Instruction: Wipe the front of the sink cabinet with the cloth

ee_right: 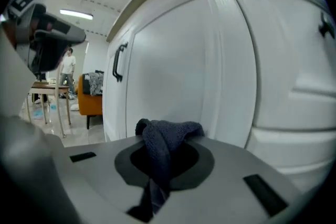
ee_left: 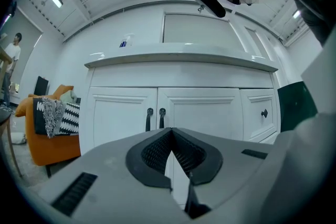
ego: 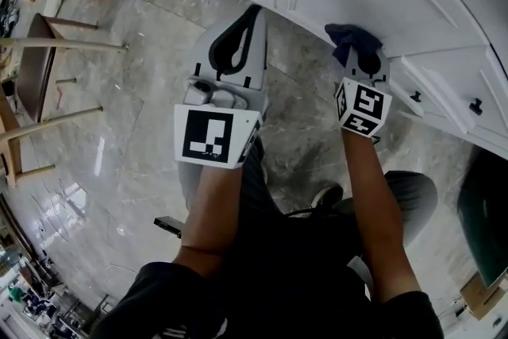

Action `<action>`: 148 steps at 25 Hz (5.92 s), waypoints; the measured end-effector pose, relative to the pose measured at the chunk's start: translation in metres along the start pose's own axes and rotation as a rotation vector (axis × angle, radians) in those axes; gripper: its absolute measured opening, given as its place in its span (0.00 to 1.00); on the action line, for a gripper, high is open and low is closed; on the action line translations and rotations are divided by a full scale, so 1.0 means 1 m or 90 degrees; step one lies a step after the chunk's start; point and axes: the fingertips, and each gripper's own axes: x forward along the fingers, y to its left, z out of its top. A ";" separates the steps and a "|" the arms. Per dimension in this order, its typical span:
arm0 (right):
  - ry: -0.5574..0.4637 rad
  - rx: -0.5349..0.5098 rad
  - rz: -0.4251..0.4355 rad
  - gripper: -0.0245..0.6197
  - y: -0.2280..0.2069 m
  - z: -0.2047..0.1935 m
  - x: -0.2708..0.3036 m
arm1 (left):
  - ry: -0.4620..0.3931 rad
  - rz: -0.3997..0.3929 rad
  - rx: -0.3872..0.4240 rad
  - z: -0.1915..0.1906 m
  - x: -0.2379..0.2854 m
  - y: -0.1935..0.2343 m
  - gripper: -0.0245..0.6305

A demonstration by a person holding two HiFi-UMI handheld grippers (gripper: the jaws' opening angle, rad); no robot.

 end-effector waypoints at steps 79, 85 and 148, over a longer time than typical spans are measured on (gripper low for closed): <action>-0.231 -0.007 -0.016 0.07 0.294 0.292 0.152 | -0.094 0.071 0.074 0.059 -0.042 0.402 0.04; -0.220 -0.022 -0.197 0.07 0.189 0.248 0.097 | -0.136 0.079 0.042 0.067 -0.042 0.404 0.04; -0.291 -0.093 0.225 0.07 0.337 0.281 -0.006 | -0.124 0.019 0.065 0.054 -0.056 0.371 0.04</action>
